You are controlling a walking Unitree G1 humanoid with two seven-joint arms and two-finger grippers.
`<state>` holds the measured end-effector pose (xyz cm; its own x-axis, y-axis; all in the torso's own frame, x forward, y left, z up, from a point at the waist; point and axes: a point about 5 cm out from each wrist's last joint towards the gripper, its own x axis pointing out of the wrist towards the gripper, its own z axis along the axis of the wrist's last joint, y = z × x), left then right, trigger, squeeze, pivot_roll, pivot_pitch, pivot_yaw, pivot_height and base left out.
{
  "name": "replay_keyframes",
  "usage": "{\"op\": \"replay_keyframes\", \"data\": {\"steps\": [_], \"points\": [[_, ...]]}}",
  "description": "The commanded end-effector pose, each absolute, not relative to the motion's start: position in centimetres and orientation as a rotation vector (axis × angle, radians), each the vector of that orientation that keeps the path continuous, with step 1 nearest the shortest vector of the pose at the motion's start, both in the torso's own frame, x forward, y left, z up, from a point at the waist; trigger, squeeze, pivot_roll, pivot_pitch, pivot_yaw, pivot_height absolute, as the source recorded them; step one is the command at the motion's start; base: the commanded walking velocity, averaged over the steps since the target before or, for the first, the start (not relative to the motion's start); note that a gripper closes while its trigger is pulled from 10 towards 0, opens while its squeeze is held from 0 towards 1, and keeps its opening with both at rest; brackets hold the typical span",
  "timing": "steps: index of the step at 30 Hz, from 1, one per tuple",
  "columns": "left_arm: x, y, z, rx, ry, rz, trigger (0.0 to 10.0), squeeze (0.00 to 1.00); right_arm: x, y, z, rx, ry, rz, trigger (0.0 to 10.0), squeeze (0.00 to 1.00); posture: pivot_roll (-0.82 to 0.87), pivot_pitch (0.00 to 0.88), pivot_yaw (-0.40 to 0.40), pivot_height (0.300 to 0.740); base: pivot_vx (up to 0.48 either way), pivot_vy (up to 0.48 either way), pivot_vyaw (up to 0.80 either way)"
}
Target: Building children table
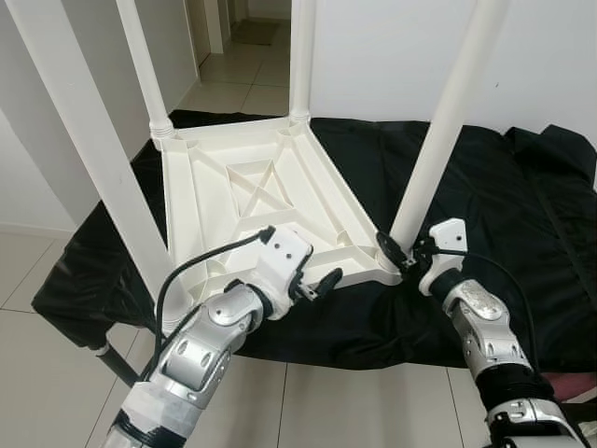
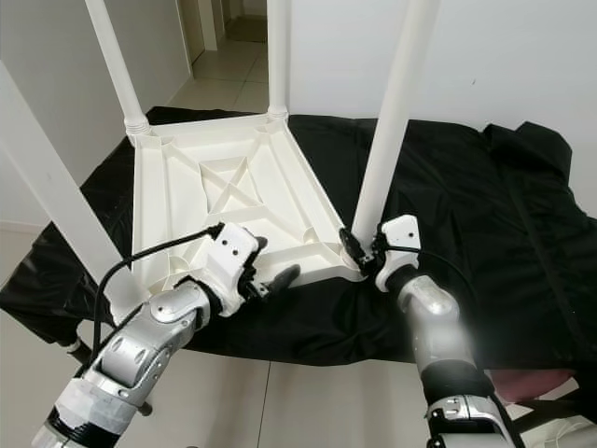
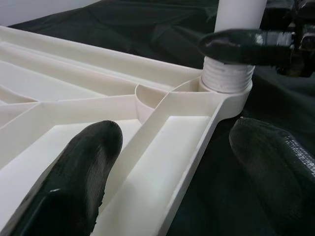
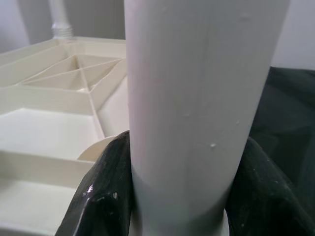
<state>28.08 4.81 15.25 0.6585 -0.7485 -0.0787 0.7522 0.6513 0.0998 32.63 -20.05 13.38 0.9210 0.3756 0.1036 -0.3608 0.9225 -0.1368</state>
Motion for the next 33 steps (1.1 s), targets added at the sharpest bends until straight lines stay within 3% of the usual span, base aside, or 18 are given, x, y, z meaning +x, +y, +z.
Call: {"op": "replay_keyframes", "data": {"steps": [1,11,24,33], "points": [[27.9,4.5,15.3,0.139,0.047,-0.960,10.0,0.00,32.7,-20.6,14.0,-0.065,-0.147,0.319,10.0,0.00,-0.03,0.000,0.020,0.740,0.000,0.000,0.00],[28.3,4.8,15.4,0.175,0.022,-0.896,10.0,0.00,32.3,-19.4,14.0,-0.067,-0.147,0.184,10.0,0.00,-0.03,0.000,0.011,0.740,0.000,0.000,0.00],[28.4,4.7,15.3,0.181,0.014,-0.902,10.0,0.00,30.9,-15.0,12.3,0.079,-0.070,-0.254,10.0,0.00,-0.02,0.000,0.011,0.740,0.000,0.000,0.00],[28.5,4.7,15.5,0.186,0.006,-0.900,10.0,0.00,30.7,-13.4,12.6,0.098,-0.075,-0.210,10.0,0.00,-0.02,0.000,0.009,0.740,0.000,0.000,0.00]]}}
